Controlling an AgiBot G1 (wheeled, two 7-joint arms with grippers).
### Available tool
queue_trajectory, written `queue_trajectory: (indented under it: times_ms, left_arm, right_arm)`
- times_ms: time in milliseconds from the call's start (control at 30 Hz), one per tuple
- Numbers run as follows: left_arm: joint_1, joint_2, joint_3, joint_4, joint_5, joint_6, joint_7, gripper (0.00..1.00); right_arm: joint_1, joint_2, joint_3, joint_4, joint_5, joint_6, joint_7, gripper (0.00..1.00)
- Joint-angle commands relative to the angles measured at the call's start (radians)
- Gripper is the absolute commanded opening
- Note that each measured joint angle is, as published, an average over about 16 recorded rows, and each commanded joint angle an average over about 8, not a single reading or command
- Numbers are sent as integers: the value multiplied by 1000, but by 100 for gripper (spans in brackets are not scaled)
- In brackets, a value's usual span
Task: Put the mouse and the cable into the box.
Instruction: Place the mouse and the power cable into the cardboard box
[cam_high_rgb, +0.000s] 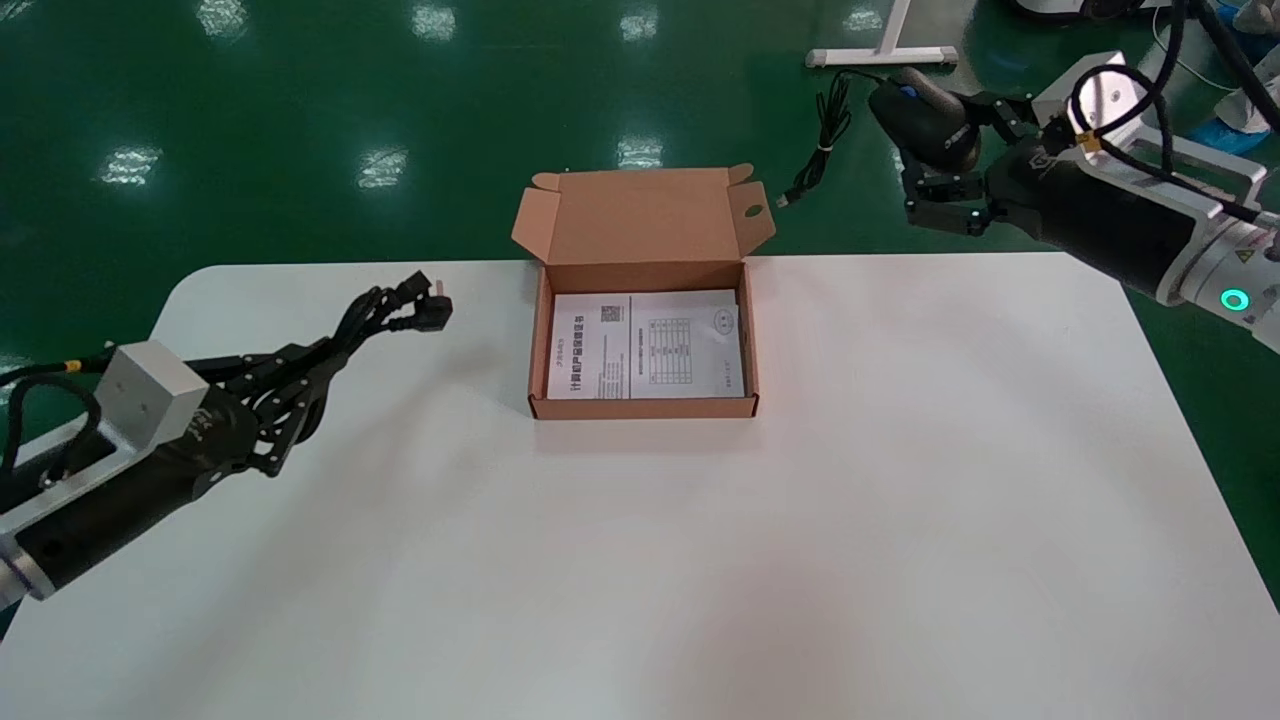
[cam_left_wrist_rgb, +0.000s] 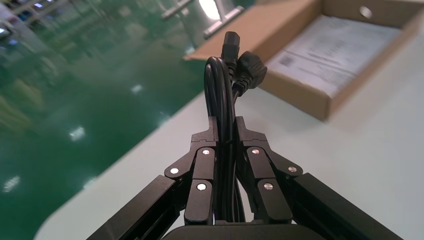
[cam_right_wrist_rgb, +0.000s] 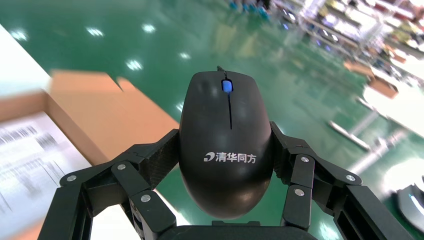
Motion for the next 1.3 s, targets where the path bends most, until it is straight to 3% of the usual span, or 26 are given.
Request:
queue_trajectory:
  times_ms: [33, 467, 900, 1100, 1300]
  left_arm:
    - [-24, 23, 4, 0, 4, -11, 9, 0]
    - [-148, 106, 35, 14, 67, -76, 67, 0]
    - [-357, 203, 107, 94, 163, -88, 147, 0]
    - [-436, 233, 147, 137, 191, -25, 190, 0]
    - [-455, 244, 158, 164, 196, 1, 209, 0]
  right_arm:
    - [11, -6, 2, 11, 5, -17, 4, 0]
    - [44, 19, -63, 198, -51, -162, 182, 0]
    - [-104, 47, -118, 428, -85, -199, 365, 0]
    - [-166, 24, -138, 447, -107, -167, 369, 0]
    - [-167, -36, -154, 353, -134, -132, 302, 0]
